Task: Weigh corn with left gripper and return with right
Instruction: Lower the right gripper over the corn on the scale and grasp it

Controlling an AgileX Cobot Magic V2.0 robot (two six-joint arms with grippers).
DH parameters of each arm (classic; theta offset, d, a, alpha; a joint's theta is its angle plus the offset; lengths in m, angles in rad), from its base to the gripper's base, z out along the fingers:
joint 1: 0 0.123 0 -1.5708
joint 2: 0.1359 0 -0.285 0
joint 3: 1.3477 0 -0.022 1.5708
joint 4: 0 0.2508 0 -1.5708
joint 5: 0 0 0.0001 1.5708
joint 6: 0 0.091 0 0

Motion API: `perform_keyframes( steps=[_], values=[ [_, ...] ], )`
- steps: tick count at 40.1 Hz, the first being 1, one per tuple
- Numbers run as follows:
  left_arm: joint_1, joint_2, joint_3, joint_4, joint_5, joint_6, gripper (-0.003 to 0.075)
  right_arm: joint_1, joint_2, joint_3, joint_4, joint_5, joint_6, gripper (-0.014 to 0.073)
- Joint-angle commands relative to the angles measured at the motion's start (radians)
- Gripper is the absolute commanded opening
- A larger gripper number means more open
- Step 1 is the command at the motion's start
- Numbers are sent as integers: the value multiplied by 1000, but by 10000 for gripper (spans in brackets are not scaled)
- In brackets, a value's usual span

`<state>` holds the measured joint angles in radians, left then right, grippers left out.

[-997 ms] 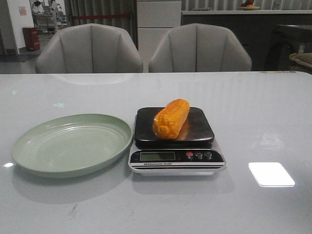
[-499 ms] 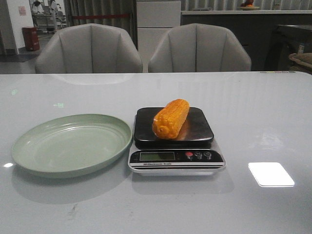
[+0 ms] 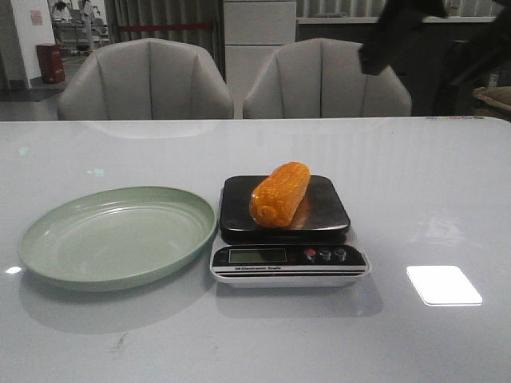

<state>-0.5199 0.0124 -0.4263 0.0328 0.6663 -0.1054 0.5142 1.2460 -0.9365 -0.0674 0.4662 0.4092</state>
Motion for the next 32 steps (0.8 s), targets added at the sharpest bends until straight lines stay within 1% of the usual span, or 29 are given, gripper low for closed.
perform_keyframes(
  steps=[1,5,8,11,13,15,21,27,32],
  values=[
    [0,14,-23,-7,-79,-3,113,17,92,-164,-15,53,56,608],
    [0,14,-23,-7,-79,-3,113,36,198,-297,-69,135,161,608],
    [0,14,-23,-7,-79,-3,113,57,281,-384,-150,222,296,608],
    [0,14,-23,-7,-79,-3,113,78,354,-464,-216,304,404,608],
    [0,14,-23,-7,-79,-3,113,92,398,-510,-237,346,473,608],
    [0,14,-23,-7,-79,-3,113,103,439,-548,-236,372,516,608],
    [0,14,-23,-7,-79,-3,113,137,554,-643,-215,422,582,608],
    [0,14,-23,-7,-79,-3,113,141,641,-696,-170,490,586,608],
    [0,14,-23,-7,-79,-3,113,141,688,-709,-155,501,586,605]
  ],
)
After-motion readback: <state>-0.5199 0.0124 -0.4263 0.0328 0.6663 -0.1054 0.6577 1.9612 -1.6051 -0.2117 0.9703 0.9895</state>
